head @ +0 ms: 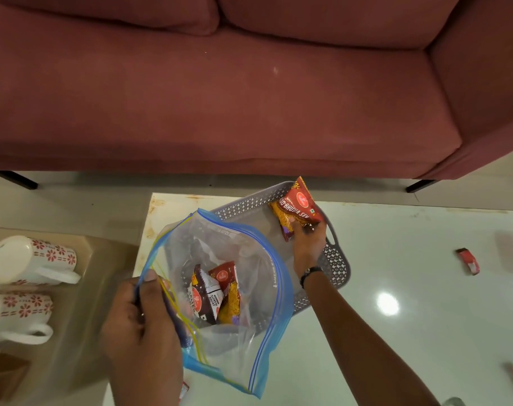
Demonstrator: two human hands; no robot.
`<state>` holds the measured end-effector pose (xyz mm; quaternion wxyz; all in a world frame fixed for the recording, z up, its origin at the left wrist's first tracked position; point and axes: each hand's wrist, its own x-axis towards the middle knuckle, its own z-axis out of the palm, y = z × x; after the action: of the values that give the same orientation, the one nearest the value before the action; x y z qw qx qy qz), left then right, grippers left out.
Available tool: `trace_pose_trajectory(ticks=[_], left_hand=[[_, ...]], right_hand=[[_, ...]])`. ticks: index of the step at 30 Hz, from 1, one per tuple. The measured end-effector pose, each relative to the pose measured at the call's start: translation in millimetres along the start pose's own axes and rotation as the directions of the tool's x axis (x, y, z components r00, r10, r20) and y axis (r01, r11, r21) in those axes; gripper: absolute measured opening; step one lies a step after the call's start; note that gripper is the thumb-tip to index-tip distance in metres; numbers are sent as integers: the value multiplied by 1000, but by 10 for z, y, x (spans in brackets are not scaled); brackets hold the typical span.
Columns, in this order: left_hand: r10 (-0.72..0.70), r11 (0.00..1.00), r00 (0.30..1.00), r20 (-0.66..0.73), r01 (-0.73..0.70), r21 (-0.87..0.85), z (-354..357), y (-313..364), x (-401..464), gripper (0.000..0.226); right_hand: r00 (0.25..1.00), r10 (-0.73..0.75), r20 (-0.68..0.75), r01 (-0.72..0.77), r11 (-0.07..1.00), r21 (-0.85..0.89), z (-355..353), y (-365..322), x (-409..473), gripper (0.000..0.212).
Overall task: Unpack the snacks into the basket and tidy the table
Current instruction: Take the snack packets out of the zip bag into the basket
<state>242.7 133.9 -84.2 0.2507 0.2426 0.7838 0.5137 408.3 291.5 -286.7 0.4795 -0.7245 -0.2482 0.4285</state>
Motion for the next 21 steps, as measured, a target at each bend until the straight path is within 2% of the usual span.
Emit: trace_pose_trajectory(ticks=[5, 8, 10, 11, 12, 14, 16, 17, 18, 20, 21], left_hand=[[-18, 1000, 1000, 10, 18, -1, 28, 7, -56, 44], [5, 999, 1000, 13, -6, 36, 47, 51, -102, 38], [46, 997, 999, 18, -47, 57, 63, 78, -133, 34], [62, 995, 998, 24, -64, 72, 74, 95, -149, 33], [71, 994, 997, 28, -73, 81, 80, 106, -164, 32], [65, 995, 997, 34, -67, 77, 86, 117, -202, 33], [60, 996, 998, 30, -62, 71, 89, 127, -246, 32], [63, 995, 998, 25, -65, 75, 83, 134, -275, 31], [71, 994, 997, 22, -72, 77, 77, 134, -307, 31], [96, 992, 995, 12, -97, 77, 55, 107, -369, 30], [104, 991, 995, 5, -104, 78, 41, 88, -401, 29]], right_hand=[[998, 66, 8, -66, 998, 15, -243, -104, -207, 49], [994, 108, 23, -106, 993, -46, -512, -317, -562, 34], [994, 17, 110, -15, 1000, -14, -719, -654, -865, 24], [981, -79, 178, 84, 996, -21, -836, -892, -1039, 21], [945, -186, 269, 204, 978, -40, -933, -1153, -1216, 17], [808, -354, 472, 424, 905, -47, -1026, -1604, -1522, 10], [667, -335, 666, 523, 846, -99, -914, -1835, -1716, 7], [614, -262, 745, 585, 784, -207, -792, -1836, -1759, 6], [572, -170, 802, 676, 651, -345, -636, -1783, -1786, 6], [567, 3, 824, 780, 318, -539, -324, -1550, -1766, 14], [585, 71, 808, 783, 210, -586, -201, -1418, -1763, 18]])
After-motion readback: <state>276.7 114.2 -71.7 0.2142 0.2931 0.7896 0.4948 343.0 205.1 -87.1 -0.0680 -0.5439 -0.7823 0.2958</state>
